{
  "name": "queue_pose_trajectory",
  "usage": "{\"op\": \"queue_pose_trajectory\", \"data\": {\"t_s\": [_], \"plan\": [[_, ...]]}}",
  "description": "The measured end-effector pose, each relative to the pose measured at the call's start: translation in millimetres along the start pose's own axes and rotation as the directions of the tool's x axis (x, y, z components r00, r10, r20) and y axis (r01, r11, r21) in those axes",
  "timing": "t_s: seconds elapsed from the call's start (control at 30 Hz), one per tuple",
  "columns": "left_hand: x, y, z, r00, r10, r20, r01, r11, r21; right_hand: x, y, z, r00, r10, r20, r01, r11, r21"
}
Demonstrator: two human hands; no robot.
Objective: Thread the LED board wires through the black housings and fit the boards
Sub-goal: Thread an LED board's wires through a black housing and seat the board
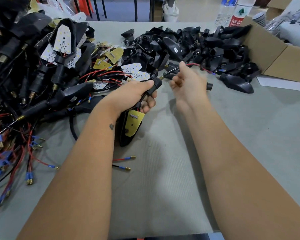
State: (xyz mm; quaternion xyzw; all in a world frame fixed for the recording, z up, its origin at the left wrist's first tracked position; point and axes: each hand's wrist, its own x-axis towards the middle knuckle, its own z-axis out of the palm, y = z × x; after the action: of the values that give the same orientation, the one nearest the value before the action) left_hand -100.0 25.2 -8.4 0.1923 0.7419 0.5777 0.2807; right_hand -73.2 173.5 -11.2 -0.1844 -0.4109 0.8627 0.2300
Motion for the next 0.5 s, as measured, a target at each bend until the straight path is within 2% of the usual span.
{"op": "queue_pose_trajectory", "data": {"t_s": [0.07, 0.17, 0.4, 0.5], "plan": [[1, 0, 0, 1.0, -0.002, 0.001, 0.002, 1.0, 0.008, -6, 1, 1, 0.983, 0.118, 0.144, -0.092, 0.981, -0.172], [0, 0, 1, 1.0, 0.001, 0.002, -0.001, 1.0, -0.014, -10, 2, 1, 0.95, 0.141, 0.278, -0.034, 0.933, -0.358], [-9, 2, 5, 0.998, -0.017, 0.067, 0.027, 0.987, -0.157, -6, 3, -2, 0.989, 0.005, 0.145, 0.034, 0.965, -0.26], [-11, 2, 4, 0.996, -0.043, 0.082, 0.059, 0.977, -0.204, -5, 3, -4, 0.99, -0.015, 0.141, 0.049, 0.968, -0.245]]}}
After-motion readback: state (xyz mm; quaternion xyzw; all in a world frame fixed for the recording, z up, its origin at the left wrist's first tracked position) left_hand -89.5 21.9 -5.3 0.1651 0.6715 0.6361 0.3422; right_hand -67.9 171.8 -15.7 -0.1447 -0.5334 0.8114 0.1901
